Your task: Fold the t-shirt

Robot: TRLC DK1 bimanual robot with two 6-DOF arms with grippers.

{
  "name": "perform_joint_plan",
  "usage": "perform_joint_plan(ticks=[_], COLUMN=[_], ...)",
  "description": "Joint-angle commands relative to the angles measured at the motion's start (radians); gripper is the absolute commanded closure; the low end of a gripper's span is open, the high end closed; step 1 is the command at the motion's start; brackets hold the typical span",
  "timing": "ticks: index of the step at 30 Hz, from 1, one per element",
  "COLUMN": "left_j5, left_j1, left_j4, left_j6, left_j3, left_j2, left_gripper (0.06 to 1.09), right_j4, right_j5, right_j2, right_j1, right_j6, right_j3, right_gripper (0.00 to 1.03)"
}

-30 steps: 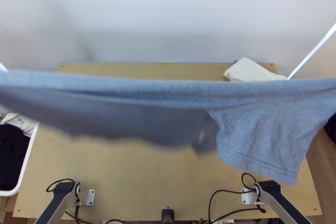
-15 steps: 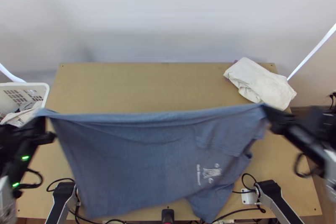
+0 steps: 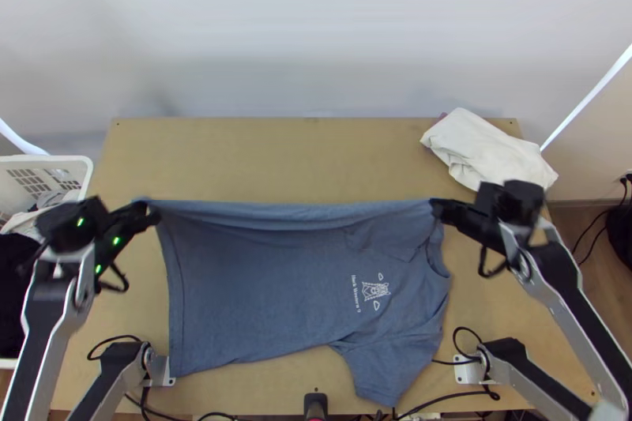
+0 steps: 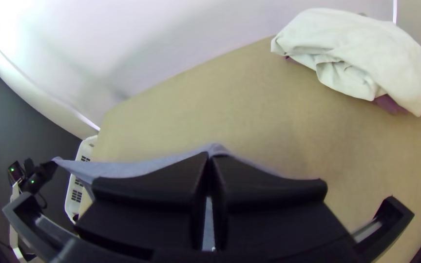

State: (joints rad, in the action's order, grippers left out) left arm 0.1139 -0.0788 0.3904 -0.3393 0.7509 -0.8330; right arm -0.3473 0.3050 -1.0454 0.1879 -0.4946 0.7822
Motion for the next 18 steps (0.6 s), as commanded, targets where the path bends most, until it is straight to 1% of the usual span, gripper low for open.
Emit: perform_joint_plan(ticks=[1,6,8,14,18], left_j5=[0.012,0.013,0.013,0.012,0.012], left_j1=[-0.016,-0.038,-0.045,-0.072,-0.087], left_j4=[-0.071,-0.171,-0.203,-0.186,-0.136], left_j6=[0.023,0.068,0.068,0.068,0.068], left_j3=[-0.005,0.036,0.068,0.235,0.360], left_j2=[-0.141,-0.362,-0.437,-0.686,-0.825], left_gripper=[1.05,1.05,1.05,1.05,1.05], right_j4=[0.057,0.077,0.077,0.076,0.062], right_j5=[0.008,0.009,0.008,0.008,0.008], right_j2=[-0.128,-0.309,-0.381,-0.562,-0.660], right_j1=[0.004,0.005,0.004,-0.002,-0.004], right_j6=[-0.015,-0.029,-0.029,-0.029,-0.036], right_j3=[0.029,0.129,0.177,0.328,0.425], right_gripper=[1.00,1.00,1.00,1.00,1.00])
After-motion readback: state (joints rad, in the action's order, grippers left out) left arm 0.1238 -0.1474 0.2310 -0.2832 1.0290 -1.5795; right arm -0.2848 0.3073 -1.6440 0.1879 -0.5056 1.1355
